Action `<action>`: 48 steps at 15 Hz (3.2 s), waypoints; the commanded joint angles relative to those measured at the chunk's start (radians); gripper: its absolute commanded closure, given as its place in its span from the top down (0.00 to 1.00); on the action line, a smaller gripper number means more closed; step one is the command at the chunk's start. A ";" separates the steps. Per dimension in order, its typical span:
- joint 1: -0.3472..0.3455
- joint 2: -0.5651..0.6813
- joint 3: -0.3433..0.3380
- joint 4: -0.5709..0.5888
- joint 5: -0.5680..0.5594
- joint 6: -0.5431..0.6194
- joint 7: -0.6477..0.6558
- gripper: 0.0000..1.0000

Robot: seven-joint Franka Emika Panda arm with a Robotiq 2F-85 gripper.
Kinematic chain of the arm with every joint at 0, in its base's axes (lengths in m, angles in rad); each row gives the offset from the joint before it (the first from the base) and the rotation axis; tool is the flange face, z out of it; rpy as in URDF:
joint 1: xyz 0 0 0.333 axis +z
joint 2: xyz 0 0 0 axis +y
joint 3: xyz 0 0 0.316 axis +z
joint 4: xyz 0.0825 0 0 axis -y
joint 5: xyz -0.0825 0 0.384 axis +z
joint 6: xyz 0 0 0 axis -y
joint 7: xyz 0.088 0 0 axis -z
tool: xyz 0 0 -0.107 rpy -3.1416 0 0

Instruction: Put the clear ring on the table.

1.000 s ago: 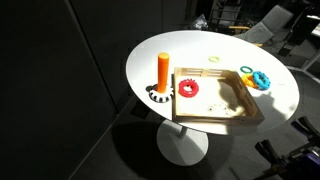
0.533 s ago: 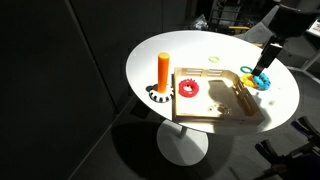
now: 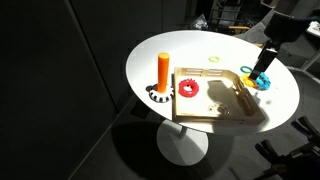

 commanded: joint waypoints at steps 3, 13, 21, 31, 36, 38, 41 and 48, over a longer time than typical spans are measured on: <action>-0.009 0.052 0.012 0.017 -0.001 0.026 0.003 1.00; -0.002 0.259 0.036 0.054 -0.045 0.187 0.035 1.00; 0.011 0.391 0.043 0.139 -0.078 0.238 0.049 1.00; 0.054 0.469 0.044 0.199 -0.100 0.243 0.063 1.00; 0.068 0.494 0.031 0.206 -0.142 0.245 0.086 1.00; 0.074 0.504 0.025 0.212 -0.159 0.246 0.098 1.00; 0.090 0.520 0.017 0.226 -0.178 0.244 0.116 1.00; 0.118 0.516 0.005 0.251 -0.199 0.226 0.152 0.34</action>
